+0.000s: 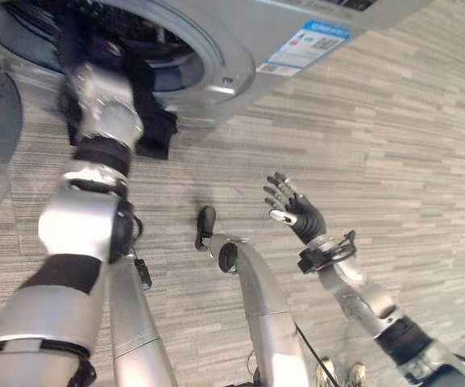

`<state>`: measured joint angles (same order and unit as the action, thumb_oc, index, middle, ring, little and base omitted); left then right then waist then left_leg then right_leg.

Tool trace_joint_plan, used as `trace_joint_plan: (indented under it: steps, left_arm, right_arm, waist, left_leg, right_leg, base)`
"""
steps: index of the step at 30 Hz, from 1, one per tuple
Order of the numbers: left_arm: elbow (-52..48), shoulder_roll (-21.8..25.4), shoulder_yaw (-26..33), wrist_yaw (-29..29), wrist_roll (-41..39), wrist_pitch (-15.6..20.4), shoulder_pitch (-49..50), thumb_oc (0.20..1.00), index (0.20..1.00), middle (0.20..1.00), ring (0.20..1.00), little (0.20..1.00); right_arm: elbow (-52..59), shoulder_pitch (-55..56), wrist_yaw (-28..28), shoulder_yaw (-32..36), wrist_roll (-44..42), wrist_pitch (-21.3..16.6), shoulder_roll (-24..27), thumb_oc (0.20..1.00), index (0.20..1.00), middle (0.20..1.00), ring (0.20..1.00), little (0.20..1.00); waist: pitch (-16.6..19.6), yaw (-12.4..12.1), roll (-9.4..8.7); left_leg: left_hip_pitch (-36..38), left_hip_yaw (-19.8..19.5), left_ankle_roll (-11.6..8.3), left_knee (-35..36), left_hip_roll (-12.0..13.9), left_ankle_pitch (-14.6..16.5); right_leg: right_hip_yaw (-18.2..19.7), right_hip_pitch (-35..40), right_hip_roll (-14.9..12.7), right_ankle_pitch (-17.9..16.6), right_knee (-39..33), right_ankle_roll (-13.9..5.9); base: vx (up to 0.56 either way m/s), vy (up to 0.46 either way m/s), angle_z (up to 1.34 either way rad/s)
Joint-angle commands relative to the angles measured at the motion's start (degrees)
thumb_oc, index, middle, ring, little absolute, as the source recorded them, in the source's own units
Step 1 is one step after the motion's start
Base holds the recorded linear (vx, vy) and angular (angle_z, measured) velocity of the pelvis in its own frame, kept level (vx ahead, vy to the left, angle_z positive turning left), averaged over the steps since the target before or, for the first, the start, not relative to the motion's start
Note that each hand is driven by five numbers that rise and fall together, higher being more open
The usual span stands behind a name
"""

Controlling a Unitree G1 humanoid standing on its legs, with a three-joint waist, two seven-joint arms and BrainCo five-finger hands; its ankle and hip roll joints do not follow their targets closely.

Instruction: Grab the laundry basket,head to the washer,open it,put in the laundry and shut it.

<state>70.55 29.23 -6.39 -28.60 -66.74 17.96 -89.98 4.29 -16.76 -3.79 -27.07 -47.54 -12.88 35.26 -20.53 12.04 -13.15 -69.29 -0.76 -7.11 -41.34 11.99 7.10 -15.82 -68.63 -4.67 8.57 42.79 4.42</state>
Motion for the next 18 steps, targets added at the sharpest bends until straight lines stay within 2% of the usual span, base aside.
trace_joint_plan:
  steps: [1, 3, 5, 6, 7, 8, 9, 10, 11, 12, 14, 16, 17, 18]
  left_arm:
    - [0.2, 2.3, -3.0, 2.2, 3.9, 1.1, -8.0, 0.200, 0.200, 0.200, 0.200, 0.200]
    - [-0.8, 1.6, -4.0, 1.9, 3.6, 1.7, -9.5, 0.200, 0.200, 0.200, 0.200, 0.200]
    - [-5.9, -0.8, -6.7, 1.9, 2.5, 4.5, -14.7, 0.200, 0.200, 0.200, 0.200, 0.200]
    - [-8.8, -2.1, -7.4, 1.7, 1.8, 6.3, -16.6, 0.200, 0.200, 0.200, 0.200, 0.200]
    - [-17.3, -5.4, -8.2, 0.9, 0.3, 10.9, -19.1, 0.200, 0.200, 0.200, 0.200, 0.200]
    - [-18.0, -5.6, -8.2, 0.5, 0.5, 11.2, -18.8, 0.200, 0.200, 0.200, 0.200, 0.200]
    - [-25.3, -8.6, -8.4, 0.6, -1.2, 14.3, -18.9, 0.200, 0.200, 0.200, 0.200, 0.200]
    - [-26.1, -8.9, -8.5, 0.3, -1.1, 14.6, -18.3, 0.200, 0.200, 0.200, 0.200, 0.200]
    - [-30.0, -10.0, -8.0, 0.3, -2.1, 16.8, -17.6, 0.200, 0.200, 0.200, 0.200, 0.200]
    - [-39.0, -13.6, -7.7, 0.3, -2.8, 20.4, -14.5, 0.200, 0.200, 0.200, 0.200, 0.200]
    - [-44.3, -17.8, -7.6, -0.8, -0.1, 21.0, -10.7, 0.200, 0.200, 0.200, 0.200, 0.200]
    - [-44.7, -21.6, -8.0, -3.6, 4.6, 19.0, -7.1, 0.200, 0.200, 0.200, 0.200, 0.200]
    - [-45.0, -21.7, -8.0, -4.0, 5.1, 18.8, -6.9, 0.200, 0.200, 0.200, 0.200, 0.200]
    - [-39.7, -22.0, -9.2, -4.6, 7.9, 14.3, -5.8, 0.727, 0.727, 0.727, 0.727, 0.727]
  right_arm:
    - [2.5, 1.6, -2.1, 3.1, 2.8, -4.1, 1.7, 1.000, 1.000, 1.000, 1.000, 1.000]
    - [2.6, 2.3, -2.4, 4.2, 3.3, -4.1, 2.0, 1.000, 1.000, 1.000, 1.000, 1.000]
    - [2.4, 3.8, -3.1, 6.8, 4.6, -4.5, 3.4, 1.000, 1.000, 1.000, 1.000, 1.000]
    - [2.2, 4.4, -3.4, 7.5, 5.3, -4.5, 3.7, 1.000, 1.000, 1.000, 1.000, 1.000]
    - [1.4, 4.9, -3.5, 8.3, 5.8, -3.7, 4.0, 1.000, 1.000, 1.000, 1.000, 1.000]
    - [1.4, 4.9, -3.5, 8.5, 5.8, -3.7, 4.0, 1.000, 1.000, 1.000, 1.000, 1.000]
    - [1.4, 5.2, -3.3, 8.3, 6.1, -2.7, 4.6, 1.000, 1.000, 1.000, 1.000, 1.000]
    - [1.4, 5.4, -3.3, 8.5, 6.1, -2.6, 4.6, 1.000, 1.000, 1.000, 1.000, 1.000]
    - [1.6, 5.9, -3.0, 8.7, 5.9, -2.3, 4.8, 1.000, 1.000, 1.000, 1.000, 1.000]
    - [1.6, 7.3, -2.5, 8.4, 5.2, -1.5, 5.2, 1.000, 1.000, 1.000, 1.000, 1.000]
    - [0.9, 7.9, -2.2, 7.4, 5.1, -0.4, 5.4, 1.000, 1.000, 1.000, 1.000, 1.000]
    - [0.5, 7.3, -1.8, 5.8, 4.5, 0.0, 5.9, 1.000, 1.000, 1.000, 1.000, 1.000]
    - [0.5, 7.4, -1.8, 5.7, 4.5, 0.0, 5.8, 1.000, 1.000, 1.000, 1.000, 1.000]
    - [0.8, 6.8, -1.3, 5.1, 4.0, 0.0, 6.8, 1.000, 1.000, 1.000, 1.000, 1.000]
  waist:
    - [2.8, 4.1, 1.44]
    - [2.9, 4.2, 1.68]
    - [2.9, 5.2, 2.29]
    - [2.8, 5.3, 2.53]
    - [2.4, 5.3, 3.07]
    - [2.3, 5.1, 3.13]
    - [2.0, 4.9, 3.49]
    - [2.0, 4.8, 3.55]
    - [1.9, 4.6, 3.73]
    - [1.4, 3.9, 4.17]
    - [1.0, 3.5, 4.16]
    - [0.9, 3.3, 3.66]
    - [0.9, 3.3, 3.61]
    - [1.1, 3.5, 3.18]
  left_leg:
    - [-4.0, 0.3, 5.32, 1.5, -1.3, 0.0]
    - [-4.3, 0.3, 5.26, 1.8, -1.4, -0.1]
    - [-4.6, 0.2, 5.07, 3.1, -1.5, -0.3]
    - [-4.7, 0.3, 4.99, 3.5, -1.5, -0.4]
    - [-5.0, 0.3, 4.90, 4.4, -1.6, -0.7]
    - [-5.1, 0.2, 4.90, 4.5, -1.6, -0.7]
    - [-5.2, 0.2, 4.80, 4.8, -1.6, -0.9]
    - [-5.2, 0.2, 4.79, 4.8, -1.6, -0.9]
    - [-5.2, 0.1, 4.73, 5.1, -1.6, -1.0]
    - [-5.0, 0.1, 4.59, 5.7, -1.9, -1.2]
    - [-4.8, 0.1, 4.43, 6.1, -2.0, -1.5]
    - [-4.4, 0.1, 4.24, 6.4, -2.0, -1.7]
    - [-4.3, 0.2, 4.23, 6.5, -2.0, -1.7]
    - [-3.9, 0.2, 4.13, 6.5, -2.0, -1.7]
  right_leg:
    - [1.8, 2.7, 1.4, 7.2, 2.8, -5.01]
    - [1.8, 2.4, 1.4, 7.1, 2.6, -5.09]
    - [2.1, 2.0, 1.7, 7.0, 1.4, -5.31]
    - [2.2, 1.7, 1.9, 6.8, 1.0, -5.47]
    - [2.4, 1.4, 2.3, 6.3, -0.2, -5.73]
    - [2.4, 1.4, 2.3, 6.2, -0.2, -5.75]
    - [2.5, 1.3, 2.5, 6.2, -0.7, -5.79]
    - [2.4, 1.3, 2.5, 6.1, -0.7, -5.79]
    - [2.4, 1.3, 2.4, 6.1, -0.9, -5.81]
    - [2.3, 1.2, 2.4, 5.9, -1.1, -5.92]
    - [2.1, 1.2, 2.5, 5.7, -1.1, -5.89]
    - [2.0, 1.5, 2.6, 5.5, -1.4, -5.75]
    - [2.0, 1.5, 2.6, 5.5, -1.5, -5.74]
    - [1.9, 1.8, 2.9, 5.3, -1.7, -5.59]
  base:
    - [0.04, -0.018, -0.07]
    - [0.04, -0.012, -0.01]
    - [0.05, -0.010, 0.06]
    - [0.07, -0.018, 0.10]
    - [0.05, -0.009, 0.08]
    - [0.07, -0.035, 0.00]
    - [0.00, 0.000, 0.00]
    - [0.04, -0.025, 0.02]
    - [0.03, 0.002, 0.09]
    - [0.04, -0.002, 0.10]
    - [0.02, -0.003, 0.04]
    - [0.00, 0.000, 0.00]
    - [0.00, 0.000, 0.00]
    - [0.00, 0.000, 0.00]
